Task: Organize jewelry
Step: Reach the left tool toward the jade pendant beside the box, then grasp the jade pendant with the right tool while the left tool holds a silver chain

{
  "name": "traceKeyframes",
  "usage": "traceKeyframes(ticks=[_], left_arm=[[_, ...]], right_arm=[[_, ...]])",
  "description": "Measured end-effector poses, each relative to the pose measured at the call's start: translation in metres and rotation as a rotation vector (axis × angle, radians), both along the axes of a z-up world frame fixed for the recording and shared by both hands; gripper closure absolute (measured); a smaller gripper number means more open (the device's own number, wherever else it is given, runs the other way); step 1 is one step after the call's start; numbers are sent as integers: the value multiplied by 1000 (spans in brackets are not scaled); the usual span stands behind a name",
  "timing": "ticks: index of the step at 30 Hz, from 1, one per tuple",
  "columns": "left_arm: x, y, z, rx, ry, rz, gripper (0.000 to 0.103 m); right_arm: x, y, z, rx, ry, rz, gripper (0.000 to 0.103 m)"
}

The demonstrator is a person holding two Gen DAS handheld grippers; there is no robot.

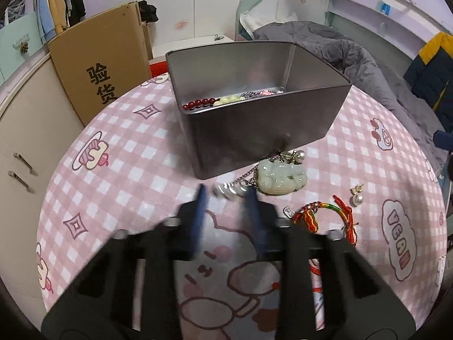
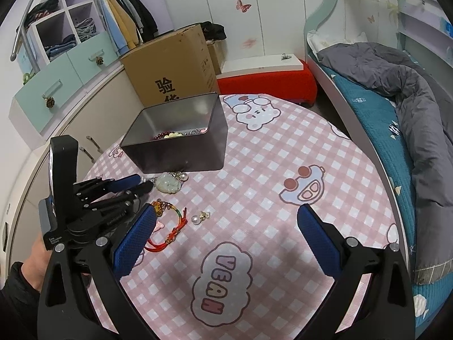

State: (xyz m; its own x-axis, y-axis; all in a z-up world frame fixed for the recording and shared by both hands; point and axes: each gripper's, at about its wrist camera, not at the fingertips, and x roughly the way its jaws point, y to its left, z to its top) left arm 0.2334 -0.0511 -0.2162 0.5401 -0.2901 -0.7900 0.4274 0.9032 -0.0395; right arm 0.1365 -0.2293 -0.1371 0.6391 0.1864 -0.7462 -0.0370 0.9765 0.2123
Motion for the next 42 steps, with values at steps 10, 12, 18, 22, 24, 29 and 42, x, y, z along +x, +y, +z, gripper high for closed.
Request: traceKeyframes(ticks=[10,12,18,22,24,29,42], left_arm=[[-5,37,10,-84,3,44,100],[-5,35,9,-88,14,23,100],[-3,27,10,-118,-25,86,14],[3,22,9,-110,-28,130,13],[10,21,5,-97,-21,155,13],[18,10,-3,-21,-3,187,39],[-10,33,5,-86,-8,131,94]], right_arm=[[8,13,-11,-5,26,34,7],[9,16,-12,-4,29,39,7],[7,19,-12,-9,30,44,7],[6,14,-12,-10,32,29,7],[5,12,-12,-9,32,23,7],[6,12,-14,-7,38,23,7],[18,26,-18,-5,40,67,7]])
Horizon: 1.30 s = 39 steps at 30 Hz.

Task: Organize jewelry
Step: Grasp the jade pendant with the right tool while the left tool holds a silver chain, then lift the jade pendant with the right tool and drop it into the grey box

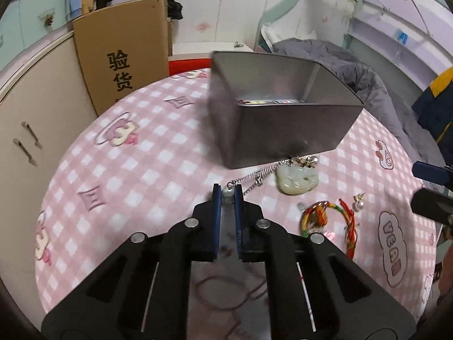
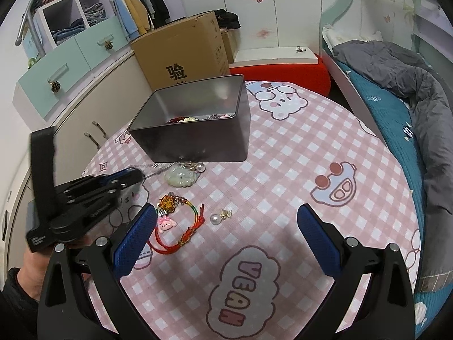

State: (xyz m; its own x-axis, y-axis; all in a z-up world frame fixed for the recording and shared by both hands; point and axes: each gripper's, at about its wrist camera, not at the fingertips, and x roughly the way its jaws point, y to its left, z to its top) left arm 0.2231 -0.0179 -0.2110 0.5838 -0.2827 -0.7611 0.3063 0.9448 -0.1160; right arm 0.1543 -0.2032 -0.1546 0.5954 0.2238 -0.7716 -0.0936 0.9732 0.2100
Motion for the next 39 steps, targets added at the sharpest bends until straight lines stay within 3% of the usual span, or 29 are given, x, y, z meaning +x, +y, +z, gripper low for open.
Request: traceKeyframes(ticks=[13,15,18,21,22,23,30,39], left_arm=[[-32,38,37,-44,-81,48,94],[-33,37,35,-46,-76,53,94],[-34,36,33,-51,-66,54,94],[-36,38,31,-52,-61,52,94],[-36,38,31,-53,-59,52,94],[-36,38,31,-53,-59,53,94],[-40,40,43,-63,-78,47,94],[-42,37,81,-95,-133,0,94]], right_arm=[[43,50,-22,-40,29,126,8],[55,63,-32,-45,50,139,15],[65,78,-44,-69,72,146,40],[58,96,-49,-211,13,164,50],[54,99,-49,-223,-8,182,57],[53,97,-49,-204,-10,182,61],[41,67,-36,-74,-19,167,62],[19,51,14,7,-96,177,62]])
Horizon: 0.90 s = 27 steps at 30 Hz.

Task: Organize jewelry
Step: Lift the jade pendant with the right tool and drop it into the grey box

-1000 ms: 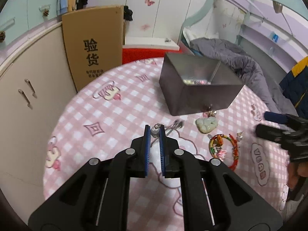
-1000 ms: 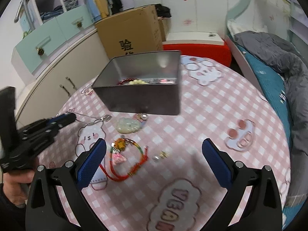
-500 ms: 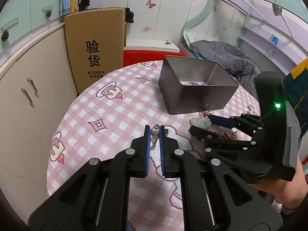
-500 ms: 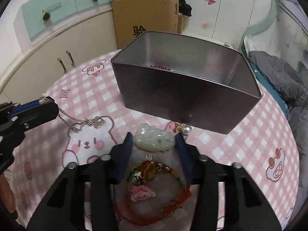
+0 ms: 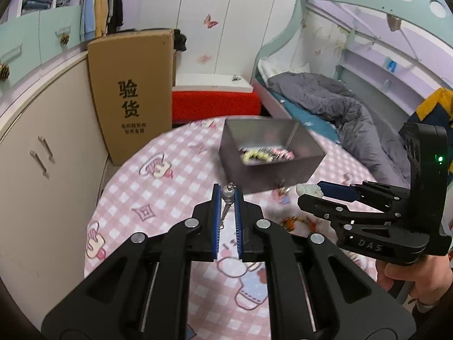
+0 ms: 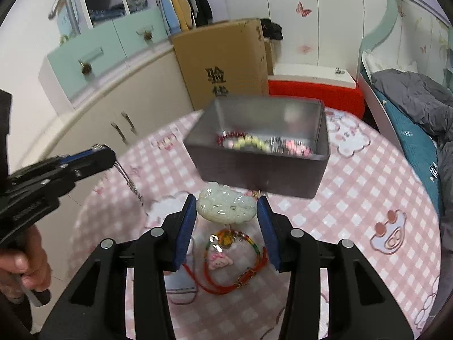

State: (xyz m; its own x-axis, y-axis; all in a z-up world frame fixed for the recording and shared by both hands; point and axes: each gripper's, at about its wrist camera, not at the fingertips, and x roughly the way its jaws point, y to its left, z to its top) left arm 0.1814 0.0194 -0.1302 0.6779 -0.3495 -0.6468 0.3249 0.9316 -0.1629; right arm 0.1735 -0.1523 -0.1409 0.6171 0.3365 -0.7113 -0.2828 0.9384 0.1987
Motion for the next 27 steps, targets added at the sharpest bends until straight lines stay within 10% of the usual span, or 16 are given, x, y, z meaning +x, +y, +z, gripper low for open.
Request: traceKeyframes(ticks=[16,27], left_arm=[[26,-18,116,-75,-190,-94,94],[74,-61,101,-66,-89,-146,94]], right_arm=[[27,-31,129,49,-215,-25,62],[77,-37,110,80,-93,-50,62]])
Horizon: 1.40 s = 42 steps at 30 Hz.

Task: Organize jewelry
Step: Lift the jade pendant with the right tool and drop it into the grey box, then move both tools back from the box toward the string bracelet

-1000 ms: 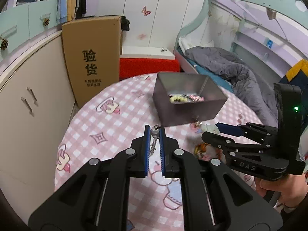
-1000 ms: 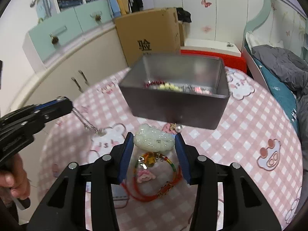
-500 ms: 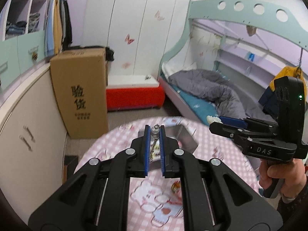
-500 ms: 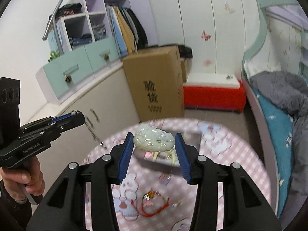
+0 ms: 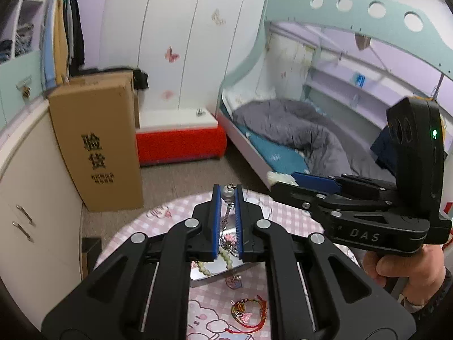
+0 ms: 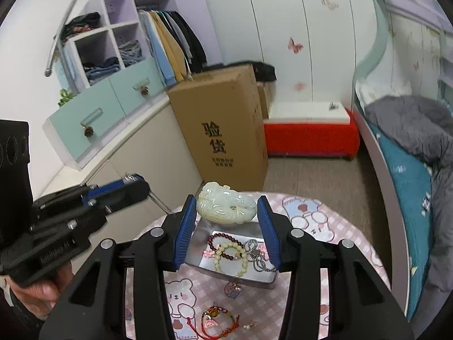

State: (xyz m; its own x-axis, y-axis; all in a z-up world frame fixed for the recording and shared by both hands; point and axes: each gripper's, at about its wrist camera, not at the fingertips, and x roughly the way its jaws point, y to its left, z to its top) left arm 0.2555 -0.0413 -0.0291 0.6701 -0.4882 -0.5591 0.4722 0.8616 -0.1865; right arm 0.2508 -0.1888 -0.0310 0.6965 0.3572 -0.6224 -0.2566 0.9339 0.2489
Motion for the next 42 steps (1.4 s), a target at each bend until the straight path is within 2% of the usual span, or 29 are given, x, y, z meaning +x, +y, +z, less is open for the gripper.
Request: traceKeyframes(ticks=[6,7,8,9,10,11,12,17,25,35,42], left_arm=[[26,-12,-28,20,96,15,93],[29,-12,-32,27,112,24,83],[34,-12,-36,40,136,44,61],[35,-8,-37,36,135,74,49],[33,-4,-37,22,124,88,21],[31,2,-35,9,95,118,10],[28,7,-33,8,67,144,7],[19,15,-29,84,27,209,6],[-10,36,-13,53,-40,276,6],[-41,46,4,44,-91,282,6],[-62,48,10,66,-130,285,6]], right_arm=[[23,2,-28,3,85,-6,61],[27,0,-34,9,101,-17,57],[29,-3,-37,15,107,-30,44],[31,-7,-41,11,114,-66,36],[32,-13,-45,24,117,-90,18],[31,-19,-47,43,116,-102,7],[30,-23,-48,58,115,-116,7],[23,-40,-45,80,96,-193,7],[8,-47,-26,82,41,-217,7],[-17,-41,3,45,-38,-206,7],[-43,-44,19,26,-91,-220,7]])
